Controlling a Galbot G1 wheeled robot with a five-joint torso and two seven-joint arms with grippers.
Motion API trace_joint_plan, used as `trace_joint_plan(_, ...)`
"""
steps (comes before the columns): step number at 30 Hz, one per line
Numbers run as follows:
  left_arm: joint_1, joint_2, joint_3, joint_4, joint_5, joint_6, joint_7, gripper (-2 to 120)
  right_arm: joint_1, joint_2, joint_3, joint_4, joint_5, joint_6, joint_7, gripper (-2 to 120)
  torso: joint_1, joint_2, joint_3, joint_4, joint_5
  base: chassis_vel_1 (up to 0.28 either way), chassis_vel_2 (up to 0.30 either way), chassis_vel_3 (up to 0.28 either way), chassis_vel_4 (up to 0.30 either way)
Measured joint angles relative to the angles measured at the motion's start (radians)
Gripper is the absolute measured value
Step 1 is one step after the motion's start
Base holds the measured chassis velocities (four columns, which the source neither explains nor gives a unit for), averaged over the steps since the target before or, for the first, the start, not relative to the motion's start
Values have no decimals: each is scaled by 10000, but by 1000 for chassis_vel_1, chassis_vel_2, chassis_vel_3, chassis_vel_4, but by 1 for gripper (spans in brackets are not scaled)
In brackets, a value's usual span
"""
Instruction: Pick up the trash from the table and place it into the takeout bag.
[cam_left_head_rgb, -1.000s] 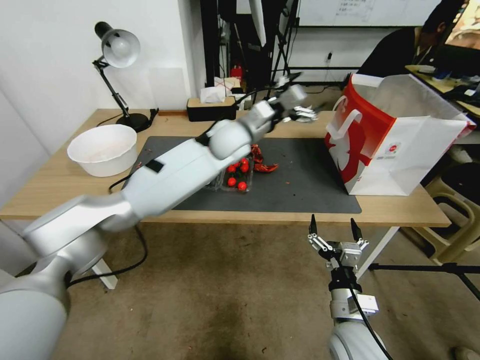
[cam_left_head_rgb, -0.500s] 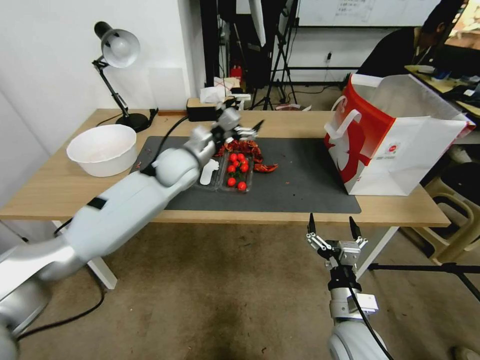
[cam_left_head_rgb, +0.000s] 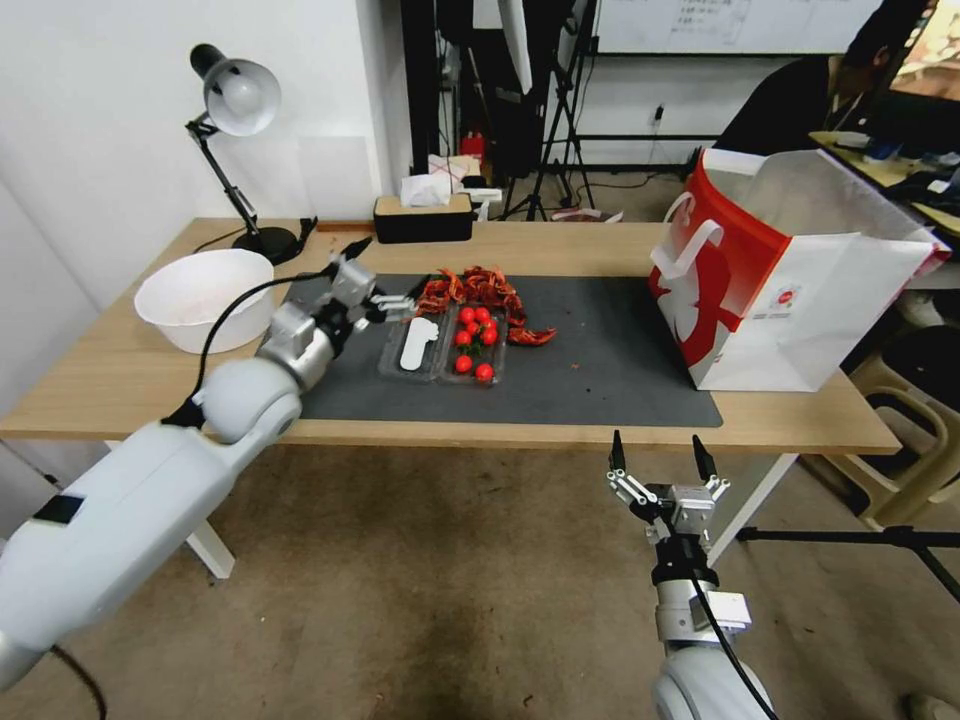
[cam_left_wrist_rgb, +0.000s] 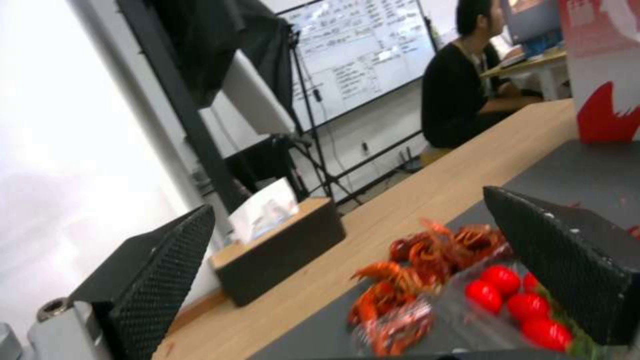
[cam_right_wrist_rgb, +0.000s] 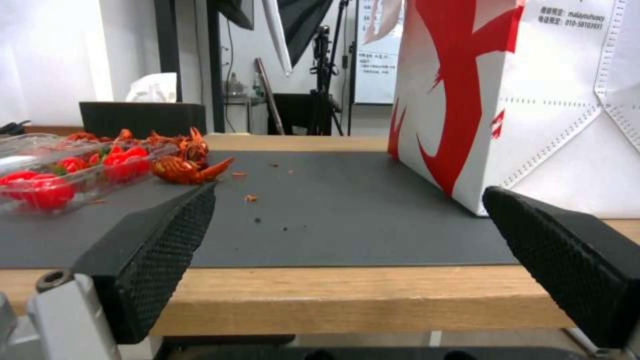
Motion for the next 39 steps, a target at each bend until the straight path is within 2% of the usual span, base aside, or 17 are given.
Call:
trace_joint_plan(6,1563,216,-1248,-525,155,-253,-74,100,-44,38,-62,-3,-81,28,0,100,0,0,0,-2,1,0,0,0,0)
trace_joint_plan(10,2268,163,-1703,-675,222,-324,-107,100,-46,49,-67,-17,-108,51,0,100,0,1,1,1,2,0,0,0,0)
trace_joint_plan(14,3434,-182,-2482,-800,469,-576,-159,100,-77,61,-67,-41,-133,99,2,100,0,0,0,-1,1,0,0,0,0)
trace_joint_plan(19,4032,-453,-2947,-948,545,-623,-167,100,-93,73,-65,-55,-141,135,3,100,1,0,0,-1,3,0,0,0,0)
trace_joint_plan(21,4490,-754,-3334,-1048,657,-670,-167,100,-104,76,-63,-63,-145,160,4,100,1,0,0,-1,4,0,0,0,0)
trace_joint_plan(32,5023,-1149,-3763,-1156,749,-719,-159,100,-106,66,-60,-81,-146,179,5,100,1,0,0,0,3,0,0,0,0)
trace_joint_plan(39,5732,-1719,-4351,-1324,807,-746,-143,100,-80,26,-59,-97,-146,183,7,100,2,0,1,0,3,0,0,0,0)
